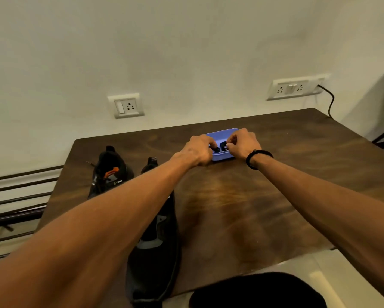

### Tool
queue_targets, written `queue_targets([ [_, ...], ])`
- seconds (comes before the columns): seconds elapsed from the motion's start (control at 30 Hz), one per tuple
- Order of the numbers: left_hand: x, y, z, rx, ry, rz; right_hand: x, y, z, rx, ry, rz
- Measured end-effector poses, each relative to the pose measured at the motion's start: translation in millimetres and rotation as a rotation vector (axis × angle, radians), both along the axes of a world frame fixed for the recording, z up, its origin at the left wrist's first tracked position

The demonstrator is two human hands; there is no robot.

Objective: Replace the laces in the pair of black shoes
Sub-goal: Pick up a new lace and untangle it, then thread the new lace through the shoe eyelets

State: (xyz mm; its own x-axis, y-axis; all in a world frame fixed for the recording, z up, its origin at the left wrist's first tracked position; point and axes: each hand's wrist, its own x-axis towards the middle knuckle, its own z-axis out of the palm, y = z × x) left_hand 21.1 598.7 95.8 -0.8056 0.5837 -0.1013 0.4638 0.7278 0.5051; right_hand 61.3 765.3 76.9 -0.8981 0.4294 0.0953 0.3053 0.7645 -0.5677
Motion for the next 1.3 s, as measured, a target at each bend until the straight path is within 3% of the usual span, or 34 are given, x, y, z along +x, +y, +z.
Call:
queue_targets([
  [0.13,-17,7,-22,-0.081,0.050,-0.050,-39,4,-21,0.014,-0.043,-0.055],
  [0.43,-32,5,-45,-0.187,0.017,-0.159,-95,-4,-33,0.112,-0.410,-0.102],
  [0.6,-32,-4,-26,-0.151,0.042,-0.154,-104,-4,-46,0.133,-0.344,-0.127],
  [0.73,-25,-27,-5,-0.048,0.037,-0.001,-87,-6,-36,0.098,-0.177,-0.153],
  [0.9,5,-68,29,0.191,-0.041,0.320,-24,-44,11,-0.152,0.154,-0.039],
  [1.07,65,-108,67,0.474,-0.235,0.423,59,-121,52,-0.406,0.224,0.222],
  [1.23,107,-139,77,0.496,0.004,0.469,103,-153,68,-0.671,0.257,0.307],
  [1.3,113,-147,71,0.467,0.006,0.447,111,-153,64,-0.824,0.262,0.284],
])
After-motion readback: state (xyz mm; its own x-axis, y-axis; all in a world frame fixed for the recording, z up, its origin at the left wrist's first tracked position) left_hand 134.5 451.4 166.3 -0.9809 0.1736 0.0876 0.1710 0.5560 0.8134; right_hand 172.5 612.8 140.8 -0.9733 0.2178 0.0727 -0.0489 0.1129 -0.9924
